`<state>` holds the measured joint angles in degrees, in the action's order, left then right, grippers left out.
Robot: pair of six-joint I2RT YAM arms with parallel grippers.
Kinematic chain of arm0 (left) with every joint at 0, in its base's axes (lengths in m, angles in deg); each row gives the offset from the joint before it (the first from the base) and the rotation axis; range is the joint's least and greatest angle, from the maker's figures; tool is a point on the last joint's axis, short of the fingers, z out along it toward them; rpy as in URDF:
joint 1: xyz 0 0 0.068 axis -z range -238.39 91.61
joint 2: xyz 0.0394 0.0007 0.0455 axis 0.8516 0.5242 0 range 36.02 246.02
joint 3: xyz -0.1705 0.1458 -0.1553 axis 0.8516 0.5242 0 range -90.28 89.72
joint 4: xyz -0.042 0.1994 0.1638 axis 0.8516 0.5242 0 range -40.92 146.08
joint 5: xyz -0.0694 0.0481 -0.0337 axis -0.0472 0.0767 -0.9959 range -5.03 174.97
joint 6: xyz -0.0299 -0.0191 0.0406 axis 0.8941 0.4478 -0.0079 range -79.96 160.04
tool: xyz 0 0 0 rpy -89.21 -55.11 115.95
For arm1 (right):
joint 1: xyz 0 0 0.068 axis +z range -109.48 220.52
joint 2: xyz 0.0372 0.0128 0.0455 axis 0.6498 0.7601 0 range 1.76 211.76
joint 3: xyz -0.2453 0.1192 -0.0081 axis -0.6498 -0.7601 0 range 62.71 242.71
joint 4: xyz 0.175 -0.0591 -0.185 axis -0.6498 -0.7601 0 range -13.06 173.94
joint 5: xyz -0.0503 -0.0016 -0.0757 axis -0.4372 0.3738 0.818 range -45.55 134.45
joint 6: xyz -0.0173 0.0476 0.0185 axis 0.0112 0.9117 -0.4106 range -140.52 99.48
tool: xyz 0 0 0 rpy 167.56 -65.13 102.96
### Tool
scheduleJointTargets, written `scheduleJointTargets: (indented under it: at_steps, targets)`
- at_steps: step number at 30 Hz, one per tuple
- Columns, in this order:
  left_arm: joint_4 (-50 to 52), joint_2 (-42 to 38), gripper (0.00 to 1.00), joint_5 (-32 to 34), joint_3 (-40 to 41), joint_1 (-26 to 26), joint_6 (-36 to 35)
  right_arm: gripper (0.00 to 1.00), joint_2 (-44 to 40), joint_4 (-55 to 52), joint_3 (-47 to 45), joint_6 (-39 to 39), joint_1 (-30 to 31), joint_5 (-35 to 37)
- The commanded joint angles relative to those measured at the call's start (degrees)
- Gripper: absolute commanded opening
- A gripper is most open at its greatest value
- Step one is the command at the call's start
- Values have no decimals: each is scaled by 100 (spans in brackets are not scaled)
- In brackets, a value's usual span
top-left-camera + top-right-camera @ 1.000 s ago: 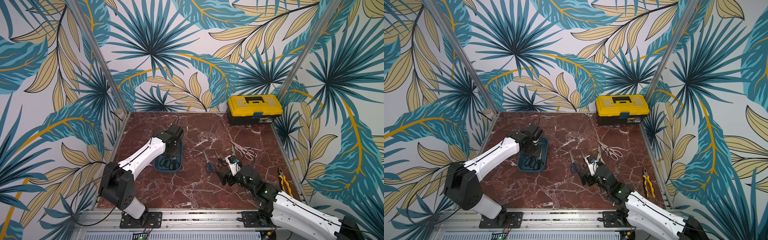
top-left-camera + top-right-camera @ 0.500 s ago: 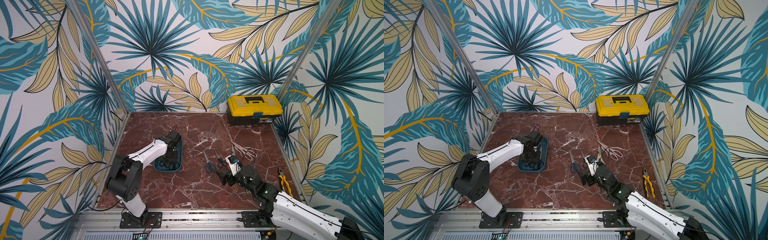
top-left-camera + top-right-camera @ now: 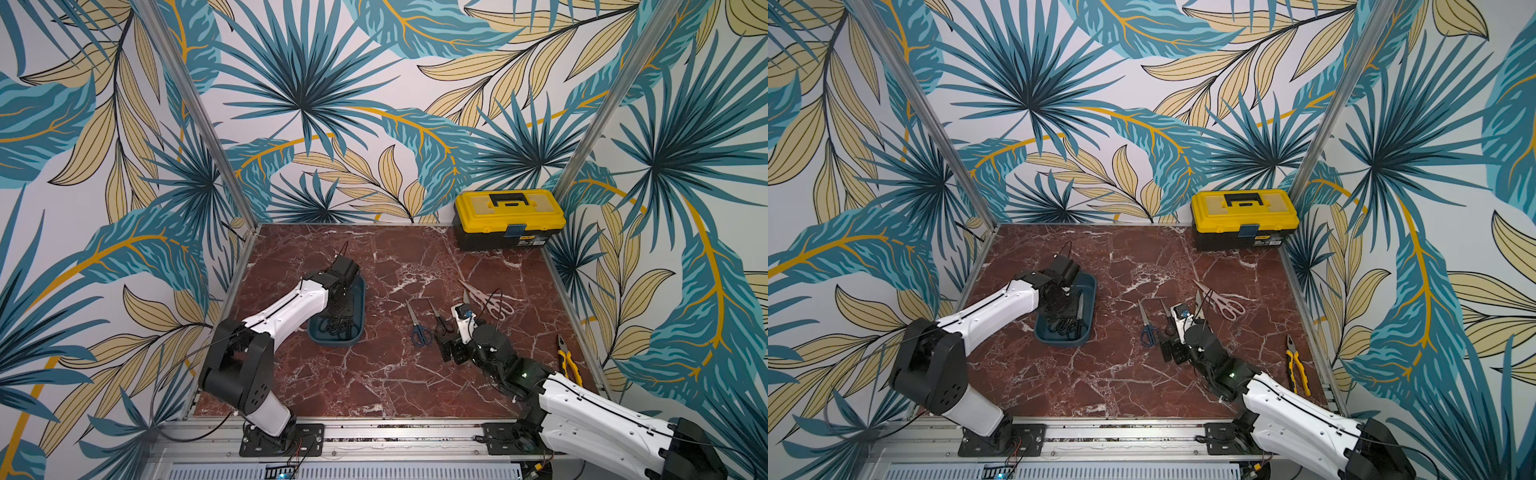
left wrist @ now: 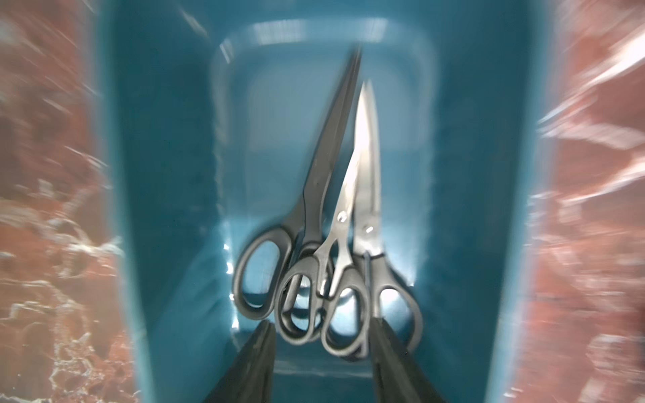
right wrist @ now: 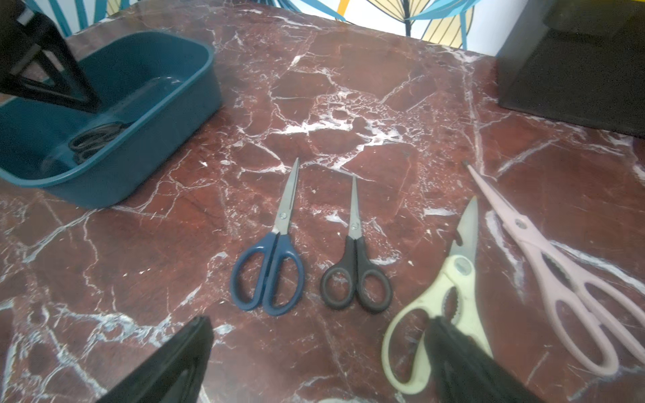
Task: Put the scissors into the storage box
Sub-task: Place the scissors in the storage box.
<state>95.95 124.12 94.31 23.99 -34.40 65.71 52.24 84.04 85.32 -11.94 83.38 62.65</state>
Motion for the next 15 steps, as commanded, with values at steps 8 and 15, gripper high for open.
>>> scheduleJointTargets:
  at_steps: [8, 15]
  targets:
    - [-2019, -1498, 58, -979, 611, 636, -1098, 86, 965, -508, 666, 17, 26, -365]
    - [-1821, -2224, 68, -1681, 1306, 1178, -2437, 82, 2493, -1378, 2080, 284, 30, -602]
